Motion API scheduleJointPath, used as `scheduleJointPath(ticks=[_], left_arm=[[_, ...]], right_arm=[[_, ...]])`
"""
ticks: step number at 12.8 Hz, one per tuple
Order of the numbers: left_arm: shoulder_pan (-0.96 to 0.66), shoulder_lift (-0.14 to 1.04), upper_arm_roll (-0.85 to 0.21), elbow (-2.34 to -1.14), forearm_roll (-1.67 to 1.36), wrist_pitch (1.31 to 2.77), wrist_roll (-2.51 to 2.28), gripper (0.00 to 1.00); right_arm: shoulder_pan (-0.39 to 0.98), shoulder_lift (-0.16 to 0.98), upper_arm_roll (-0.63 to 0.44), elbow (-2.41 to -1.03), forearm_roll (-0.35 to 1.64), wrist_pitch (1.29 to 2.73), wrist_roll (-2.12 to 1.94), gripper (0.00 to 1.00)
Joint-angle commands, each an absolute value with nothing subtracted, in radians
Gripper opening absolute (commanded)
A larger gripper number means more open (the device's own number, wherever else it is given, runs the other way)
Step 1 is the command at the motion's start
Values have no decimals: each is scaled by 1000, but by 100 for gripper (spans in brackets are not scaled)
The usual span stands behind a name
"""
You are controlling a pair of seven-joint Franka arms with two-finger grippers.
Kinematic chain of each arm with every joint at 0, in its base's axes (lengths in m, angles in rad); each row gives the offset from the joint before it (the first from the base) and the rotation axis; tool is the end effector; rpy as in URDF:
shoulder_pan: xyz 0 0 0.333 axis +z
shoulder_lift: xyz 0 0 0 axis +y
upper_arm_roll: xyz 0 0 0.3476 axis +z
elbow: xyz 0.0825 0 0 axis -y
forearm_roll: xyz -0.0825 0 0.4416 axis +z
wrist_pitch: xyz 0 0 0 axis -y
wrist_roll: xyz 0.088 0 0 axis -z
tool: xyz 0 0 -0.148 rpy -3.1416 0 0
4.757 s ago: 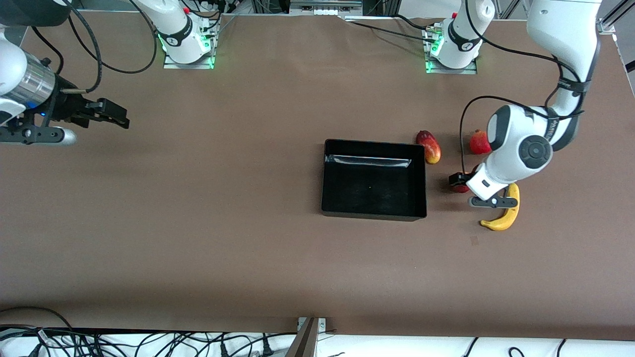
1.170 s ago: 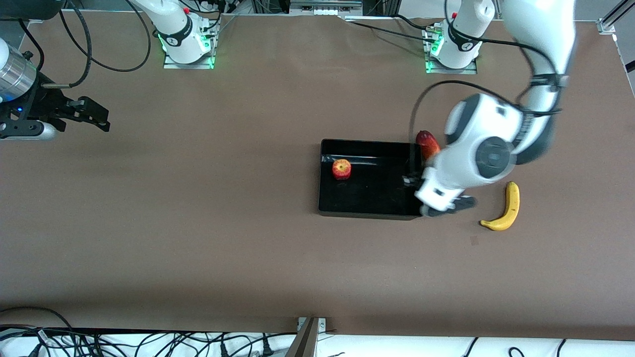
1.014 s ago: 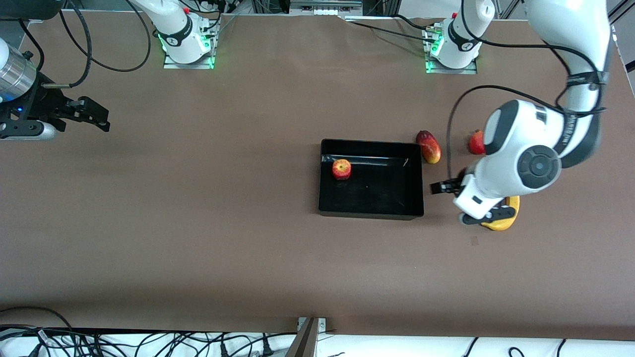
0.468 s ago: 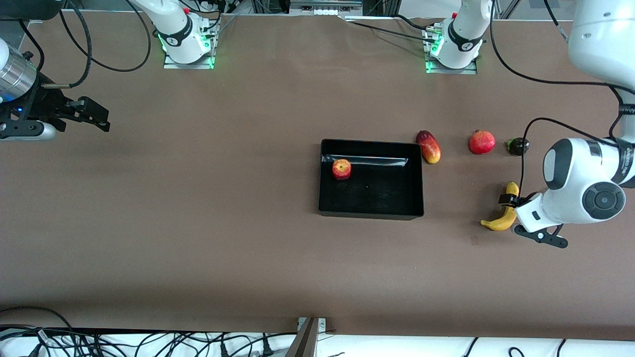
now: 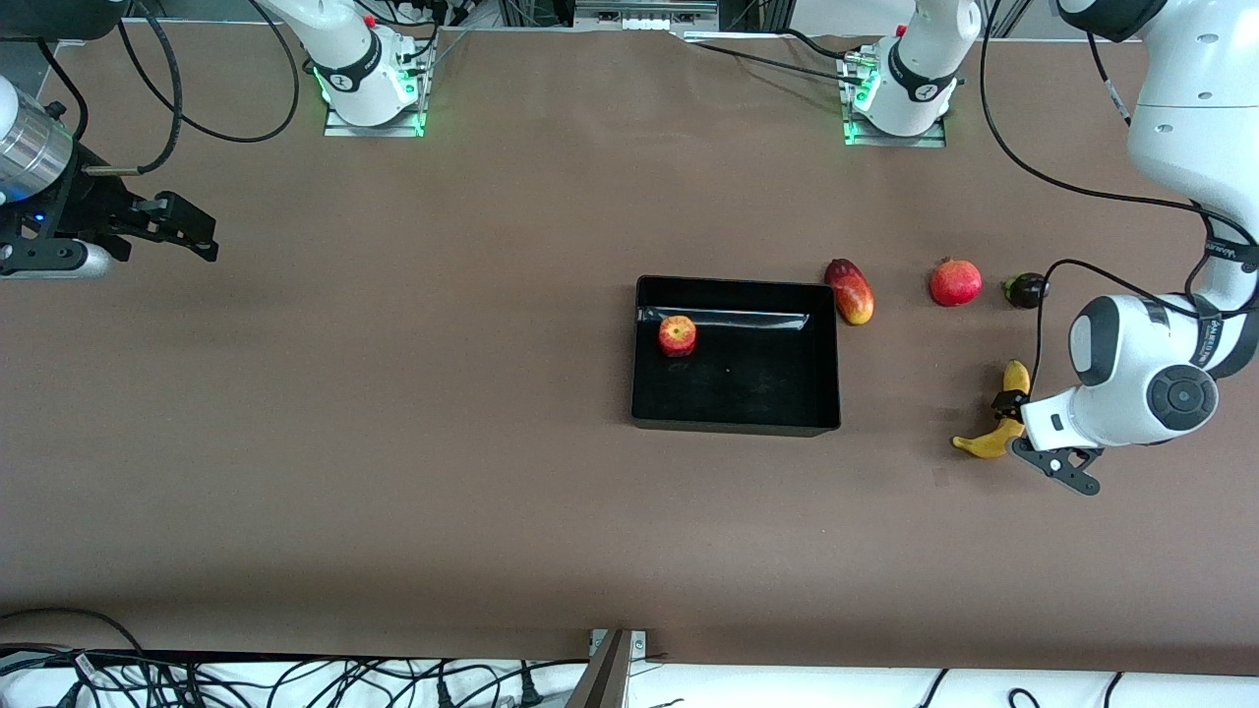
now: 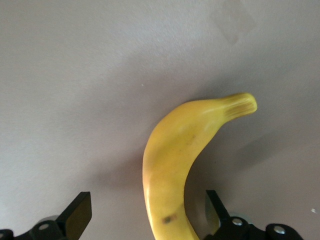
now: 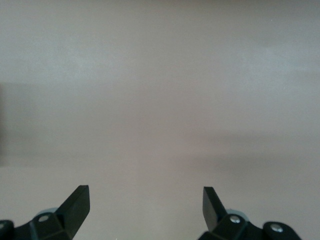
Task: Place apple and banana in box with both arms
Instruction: 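Grasp the yellow banana with the left gripper and lift it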
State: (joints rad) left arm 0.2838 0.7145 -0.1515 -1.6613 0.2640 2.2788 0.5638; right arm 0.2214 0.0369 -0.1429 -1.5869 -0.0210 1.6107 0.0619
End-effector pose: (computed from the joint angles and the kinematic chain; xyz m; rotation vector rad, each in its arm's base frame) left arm 0.7220 0.1174 0.1296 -2.9502 0.8801 0.1690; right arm 0.6248 0.0475 0.5874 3.1144 0.0275 -0.0169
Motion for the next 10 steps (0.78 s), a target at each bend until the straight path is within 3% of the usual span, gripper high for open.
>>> scheduleJointPath(ticks=[1, 2, 3, 8, 10], left_arm=[[298, 698, -164, -1701, 285, 2312, 586, 47], [296, 696, -164, -1697, 284, 2303, 595, 27], [298, 696, -164, -1695, 285, 2298, 623, 0], [290, 681, -175, -1675, 284, 2293, 753, 0], [284, 641, -201, -1645, 273, 2214, 746, 0]], right_arm=[[207, 38, -127, -1577, -38, 1611, 55, 100], [207, 38, -127, -1577, -38, 1611, 55, 100], [207, 38, -127, -1577, -38, 1612, 55, 100], [207, 38, -127, -1577, -38, 1612, 55, 100], [207, 38, -127, -1577, -38, 1612, 55, 100]])
